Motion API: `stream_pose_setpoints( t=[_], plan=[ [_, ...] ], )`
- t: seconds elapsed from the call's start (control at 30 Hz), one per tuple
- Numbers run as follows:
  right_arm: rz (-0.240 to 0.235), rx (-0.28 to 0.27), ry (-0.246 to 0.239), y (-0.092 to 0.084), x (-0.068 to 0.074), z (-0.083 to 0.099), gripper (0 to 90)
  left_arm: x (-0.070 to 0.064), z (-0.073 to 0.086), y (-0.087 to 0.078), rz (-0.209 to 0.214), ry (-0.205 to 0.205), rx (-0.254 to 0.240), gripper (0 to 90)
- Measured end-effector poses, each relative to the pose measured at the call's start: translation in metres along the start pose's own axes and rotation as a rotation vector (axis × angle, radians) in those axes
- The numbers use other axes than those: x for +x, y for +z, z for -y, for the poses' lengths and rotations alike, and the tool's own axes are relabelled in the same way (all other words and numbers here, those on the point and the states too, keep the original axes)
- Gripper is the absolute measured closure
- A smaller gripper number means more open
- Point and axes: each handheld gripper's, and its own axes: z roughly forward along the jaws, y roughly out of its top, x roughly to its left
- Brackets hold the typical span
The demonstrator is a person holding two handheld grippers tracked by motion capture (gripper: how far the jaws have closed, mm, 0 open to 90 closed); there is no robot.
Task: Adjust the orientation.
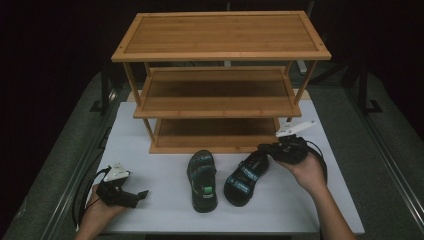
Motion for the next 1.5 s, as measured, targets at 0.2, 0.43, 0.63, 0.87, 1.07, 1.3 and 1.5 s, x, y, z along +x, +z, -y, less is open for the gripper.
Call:
stream_pose_setpoints(
  t=[0.2,0.43,0.63,0.87,1.07,1.3,1.5],
  plan=[
    [0.011,0.0,0.024,-0.024,0.005,0.02,85.5,0.0,0.0,0.0,0.0,0.0,0.0,0.0],
    [-0.022,-0.016,0.052,-0.047,0.021,0.046,85.3,0.0,0.0,0.0,0.0,0.0,0.001,0.0],
    [-0.022,-0.06,0.059,-0.049,0.02,0.046,79.1,0.0,0.0,0.0,0.0,0.0,0.0,0.0],
    [0.018,-0.142,0.117,-0.059,-0.006,0.049,83.2,0.0,0.0,0.0,0.001,0.001,0.001,0.0],
    [0.05,-0.017,0.137,-0.028,-0.033,0.073,89.6,0.0,0.0,0.0,0.001,0.0,0.004,0.0],
    [-0.026,0.083,0.093,0.0,-0.026,0.083,89.7,0.0,0.0,0.0,0.001,0.001,0.003,0.0],
    [-0.05,0.07,0.08,-0.009,-0.011,0.092,89.7,0.0,0.0,0.0,0.001,0.0,0.003,0.0]
  ],
)
